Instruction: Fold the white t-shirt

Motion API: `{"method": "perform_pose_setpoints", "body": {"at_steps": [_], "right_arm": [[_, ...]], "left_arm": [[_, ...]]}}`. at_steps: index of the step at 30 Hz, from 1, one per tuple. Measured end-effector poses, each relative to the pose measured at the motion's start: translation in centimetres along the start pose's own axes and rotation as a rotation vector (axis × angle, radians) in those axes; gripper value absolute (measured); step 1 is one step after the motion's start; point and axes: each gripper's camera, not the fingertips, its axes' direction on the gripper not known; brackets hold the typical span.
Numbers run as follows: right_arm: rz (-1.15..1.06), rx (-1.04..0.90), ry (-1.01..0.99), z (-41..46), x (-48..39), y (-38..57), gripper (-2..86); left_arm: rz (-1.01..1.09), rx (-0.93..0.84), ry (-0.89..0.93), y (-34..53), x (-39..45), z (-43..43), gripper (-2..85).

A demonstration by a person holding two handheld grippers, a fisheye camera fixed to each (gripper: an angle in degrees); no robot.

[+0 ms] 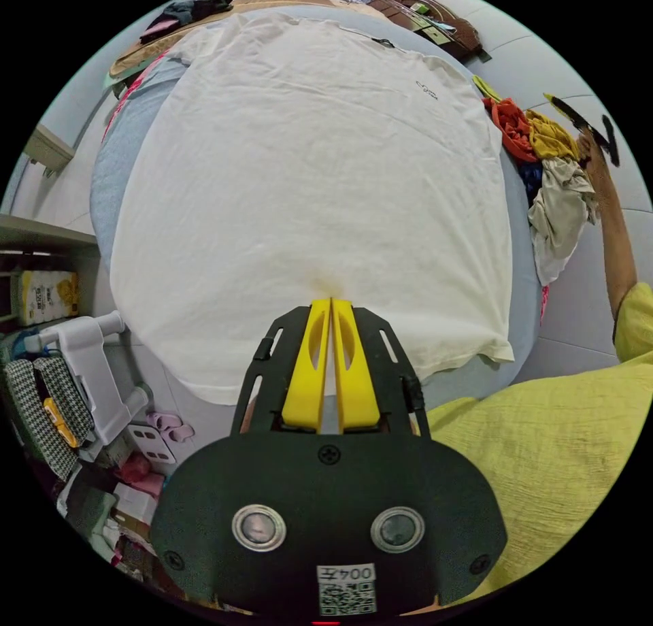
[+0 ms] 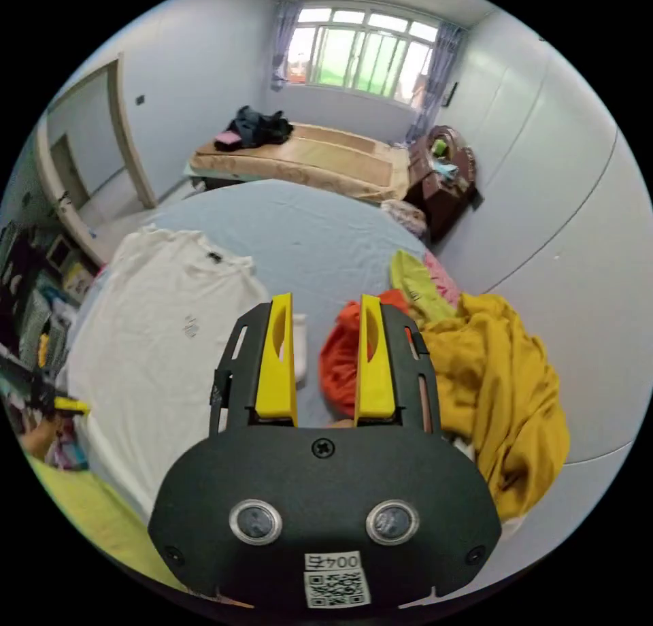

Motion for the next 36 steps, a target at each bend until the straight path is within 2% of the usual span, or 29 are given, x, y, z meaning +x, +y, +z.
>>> {"method": "perform_pose_setpoints", "body": {"at_steps": [4,7,13,19,28,36], "right_arm": [[-0.047,-0.246,-0.205,2.1,-9.7,10.5,1.7],[-0.032,-0.369,-0.207,3.1,-16.7,17.7,3.0],[0.023,-0.517,-0.171,3.7,-26.2,25.7,7.6],[0.072,-0.487,-0.01,2.0,-29.5,28.4,6.4],[0.145,-0.43,0.012,-2.1,-29.8,31.9,6.4],[0.246,-0.496,0.033,-5.1,-28.6,33.8,6.4]], "left_arm": [[0.049,-0.013,-0.057,0.0,0.5,0.0,0.4],[0.09,-0.024,-0.099,0.0,0.8,0.0,0.3],[0.202,-0.046,-0.159,0.3,0.5,0.1,0.3],[0.194,-0.077,-0.117,0.3,-2.0,0.0,0.3],[0.329,-0.096,-0.085,1.3,-6.7,-0.1,0.5],[0.267,-0.03,0.073,3.7,-14.0,-0.4,4.1]]}}
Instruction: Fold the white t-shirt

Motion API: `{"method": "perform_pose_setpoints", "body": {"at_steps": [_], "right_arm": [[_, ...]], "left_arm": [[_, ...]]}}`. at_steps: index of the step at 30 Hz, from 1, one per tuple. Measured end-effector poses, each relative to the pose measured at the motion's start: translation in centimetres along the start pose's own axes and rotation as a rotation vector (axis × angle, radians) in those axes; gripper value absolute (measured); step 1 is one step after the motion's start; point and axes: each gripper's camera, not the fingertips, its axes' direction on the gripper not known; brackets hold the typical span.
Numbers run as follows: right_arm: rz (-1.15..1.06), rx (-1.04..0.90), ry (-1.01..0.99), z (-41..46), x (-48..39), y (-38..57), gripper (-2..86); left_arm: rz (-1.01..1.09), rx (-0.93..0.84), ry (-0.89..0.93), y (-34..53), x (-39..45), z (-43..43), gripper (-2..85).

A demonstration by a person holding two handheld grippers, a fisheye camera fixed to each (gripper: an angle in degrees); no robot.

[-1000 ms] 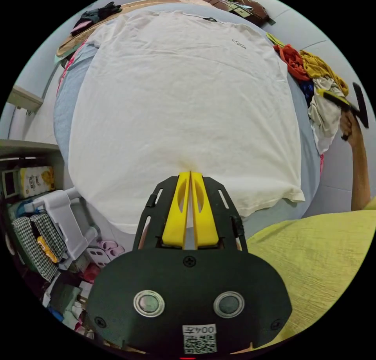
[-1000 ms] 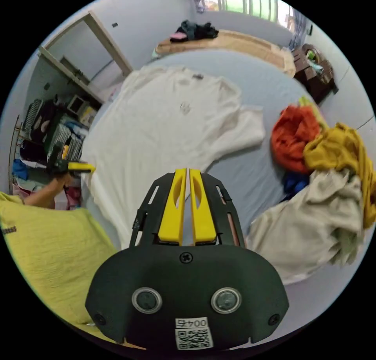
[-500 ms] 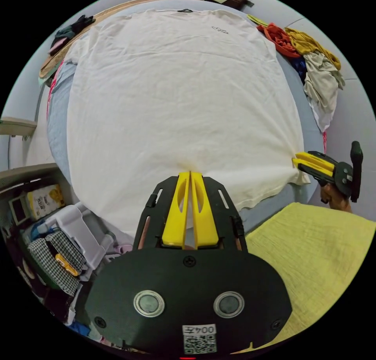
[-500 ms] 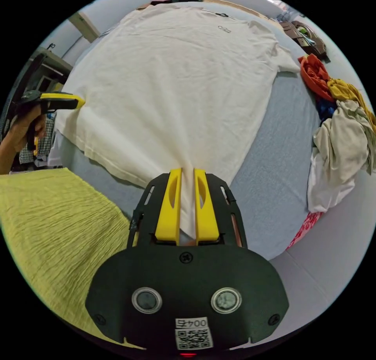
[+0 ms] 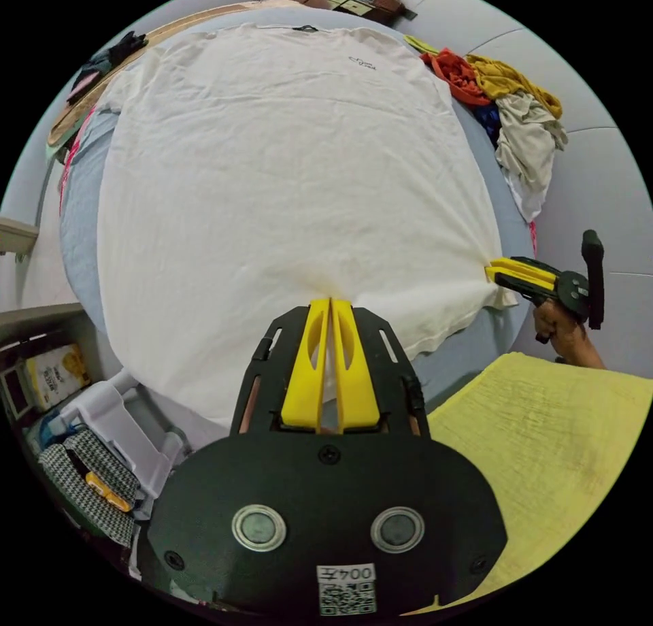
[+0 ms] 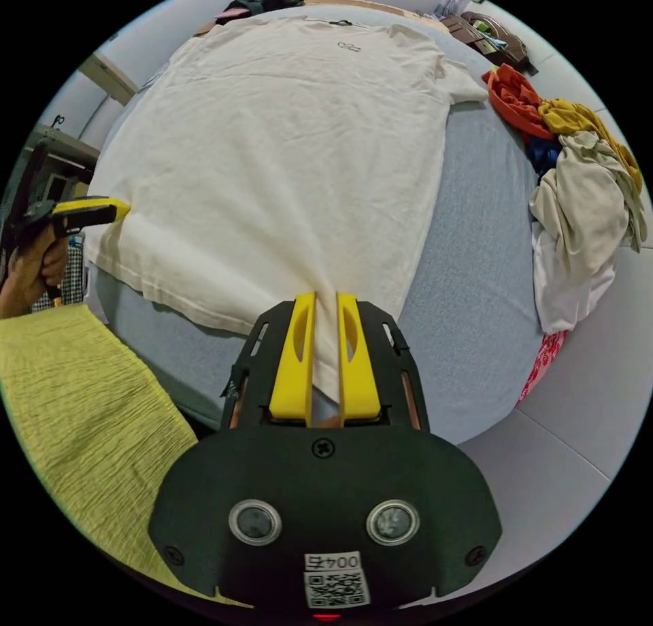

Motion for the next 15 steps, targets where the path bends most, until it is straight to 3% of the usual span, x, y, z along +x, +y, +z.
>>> {"method": "perform_pose_setpoints", "body": {"at_steps": [2,8,15], "right_arm": [[0.033,-0.012,-0.012,-0.4,0.9,0.8,6.5],[0.218,0.074,-0.23,-3.5,6.9,5.9,8.5],[0.537,0.131,-0.786,-2.4,18.6,15.1,15.9]], "left_arm": [[-0.026,0.025,0.121,1.9,-2.4,-1.0,9.6],[-0.046,0.198,0.012,10.4,-11.3,-5.8,15.9],[-0.209,0.223,0.25,19.0,-24.9,-4.9,17.6]]}}
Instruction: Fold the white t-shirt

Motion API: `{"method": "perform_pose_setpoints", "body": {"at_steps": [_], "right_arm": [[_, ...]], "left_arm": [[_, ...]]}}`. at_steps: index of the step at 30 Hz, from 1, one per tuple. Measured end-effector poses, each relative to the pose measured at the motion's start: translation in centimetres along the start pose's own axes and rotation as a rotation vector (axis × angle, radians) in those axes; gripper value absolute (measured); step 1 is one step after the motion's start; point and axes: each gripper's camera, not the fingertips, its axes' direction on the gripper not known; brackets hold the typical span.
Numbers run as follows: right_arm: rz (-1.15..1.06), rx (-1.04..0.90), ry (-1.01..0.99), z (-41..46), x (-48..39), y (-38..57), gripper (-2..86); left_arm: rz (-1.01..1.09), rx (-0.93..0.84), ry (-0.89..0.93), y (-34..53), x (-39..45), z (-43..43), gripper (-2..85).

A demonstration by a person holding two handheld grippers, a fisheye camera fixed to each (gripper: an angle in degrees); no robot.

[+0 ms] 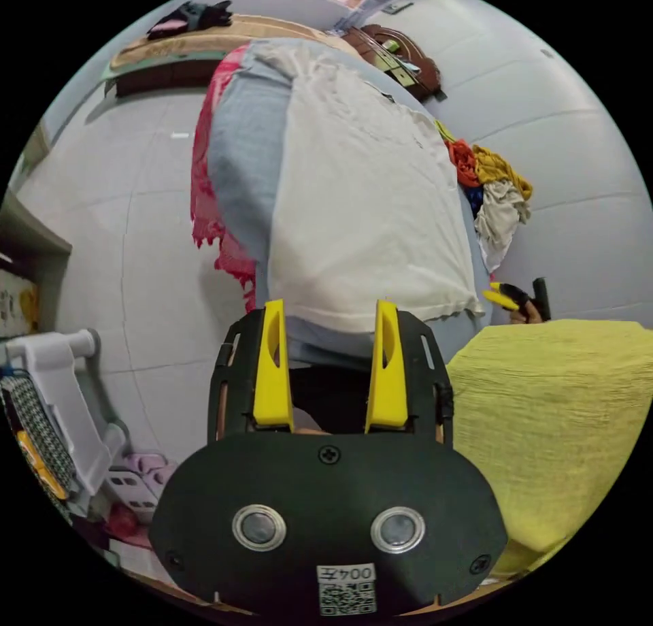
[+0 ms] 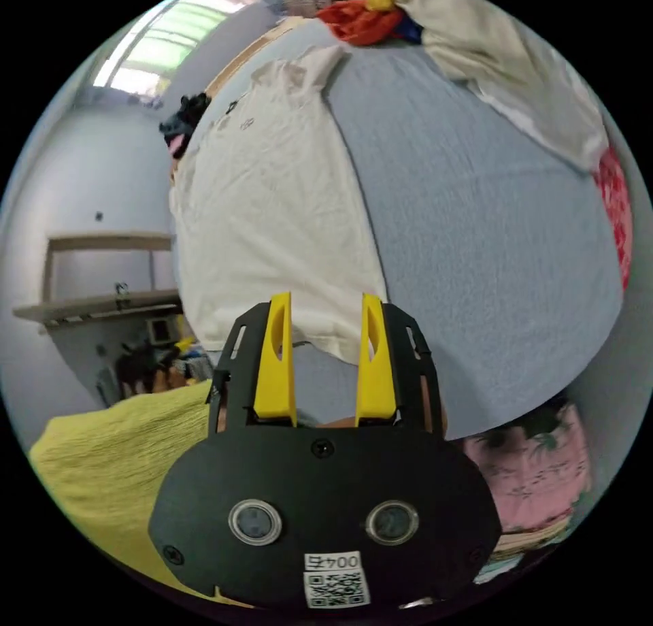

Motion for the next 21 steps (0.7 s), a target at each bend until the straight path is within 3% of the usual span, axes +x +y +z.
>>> {"method": "perform_pose_setpoints", "body": {"at_steps": [7,14,21], "right_arm": [[0.302,0.105,-0.338,-4.2,9.7,5.8,17.6],[0.38,0.162,-0.332,-6.0,12.0,10.1,17.9],[0.419,0.227,-0.459,-6.2,14.0,12.1,17.3]], "left_arm": [[-0.117,0.019,0.162,3.1,-9.7,-0.1,18.3],[-0.129,0.035,0.329,4.9,-15.0,-0.5,18.5],[-0.173,0.051,0.382,6.7,-19.8,-1.0,20.5]]}}
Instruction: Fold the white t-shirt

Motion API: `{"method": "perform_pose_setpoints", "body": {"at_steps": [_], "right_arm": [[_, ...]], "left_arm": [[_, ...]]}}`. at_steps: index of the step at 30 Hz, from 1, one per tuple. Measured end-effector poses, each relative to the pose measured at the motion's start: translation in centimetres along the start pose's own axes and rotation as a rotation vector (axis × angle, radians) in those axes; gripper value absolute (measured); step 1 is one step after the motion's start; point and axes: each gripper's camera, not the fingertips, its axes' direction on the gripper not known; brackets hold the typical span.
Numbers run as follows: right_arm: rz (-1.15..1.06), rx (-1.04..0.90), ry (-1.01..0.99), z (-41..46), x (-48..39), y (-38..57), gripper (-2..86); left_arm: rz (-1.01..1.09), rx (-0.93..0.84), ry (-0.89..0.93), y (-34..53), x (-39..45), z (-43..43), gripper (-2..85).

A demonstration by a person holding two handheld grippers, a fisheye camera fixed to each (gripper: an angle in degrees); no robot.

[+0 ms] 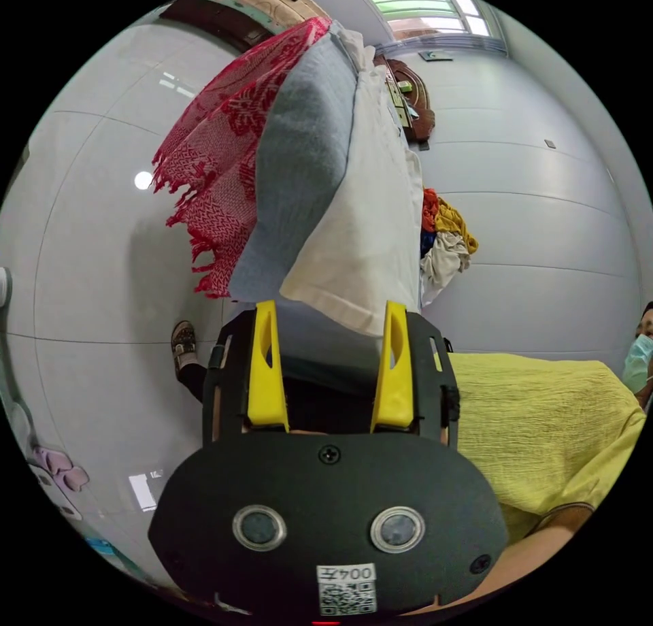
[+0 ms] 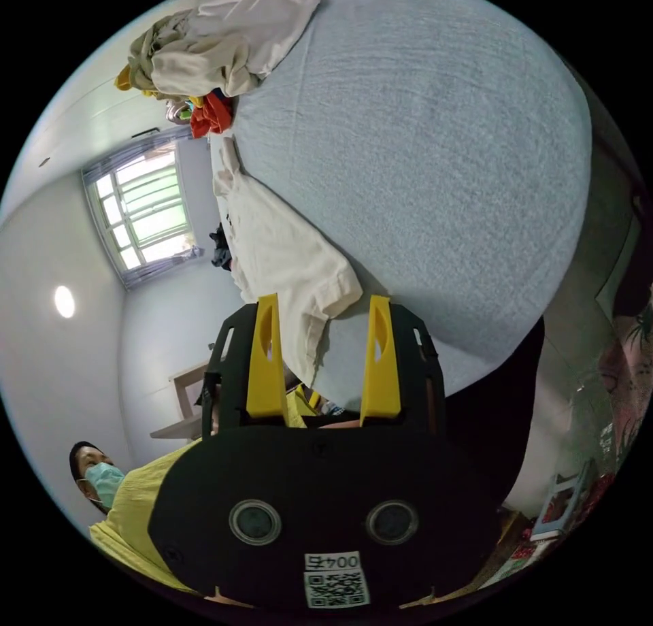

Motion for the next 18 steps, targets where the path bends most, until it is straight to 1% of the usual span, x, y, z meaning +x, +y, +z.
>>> {"method": "perform_pose_setpoints", "body": {"at_steps": [5,9,11,13,18], "right_arm": [[-0.027,-0.024,-0.055,1.0,0.1,-0.2,15.6],[-0.033,0.0,-0.083,1.1,-0.6,0.3,8.6],[-0.076,0.009,-0.057,0.9,-2.3,0.8,6.0],[-0.149,0.02,0.022,0.5,-5.0,1.8,3.5],[-0.218,0.035,0.199,0.7,-7.4,2.7,1.7]], "left_arm": [[-0.057,0.028,0.065,0.8,-3.3,-1.0,21.6],[-0.079,0.077,0.137,1.4,-4.8,-1.6,20.8],[-0.058,0.123,0.229,1.7,-5.0,-2.1,18.7],[-0.046,0.135,0.269,1.9,-5.1,-2.4,16.3],[-0.09,0.197,0.302,3.9,-6.0,-3.3,11.1]]}}
